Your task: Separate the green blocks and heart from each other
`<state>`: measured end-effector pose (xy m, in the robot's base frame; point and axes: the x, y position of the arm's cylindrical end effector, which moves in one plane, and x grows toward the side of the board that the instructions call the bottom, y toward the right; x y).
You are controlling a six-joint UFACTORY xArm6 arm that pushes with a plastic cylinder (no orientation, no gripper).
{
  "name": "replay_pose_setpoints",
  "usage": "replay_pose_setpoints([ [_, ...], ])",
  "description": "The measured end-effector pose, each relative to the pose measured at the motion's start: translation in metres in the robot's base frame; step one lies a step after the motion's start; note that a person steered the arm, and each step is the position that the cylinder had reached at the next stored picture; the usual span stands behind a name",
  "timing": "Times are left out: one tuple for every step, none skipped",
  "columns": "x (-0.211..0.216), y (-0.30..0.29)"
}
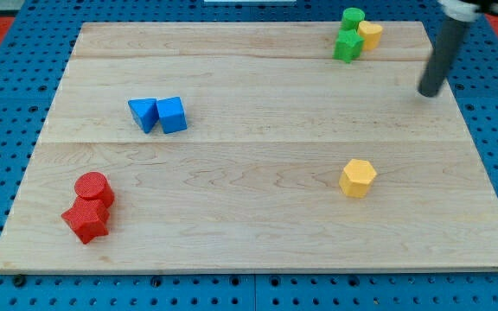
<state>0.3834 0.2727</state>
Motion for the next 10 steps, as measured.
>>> replay_pose_setpoints([
  [0.035,0.048],
  [-0.017,0.073],
  [-0.119,0.070],
  [-0.190,0.060],
  [-0.191,0.055],
  [-0.192,-0.045],
  [-0.192,-0.098],
  [-0.183,-0.085],
  [-0.147,-0.085],
  [-0.122,-0.090],
])
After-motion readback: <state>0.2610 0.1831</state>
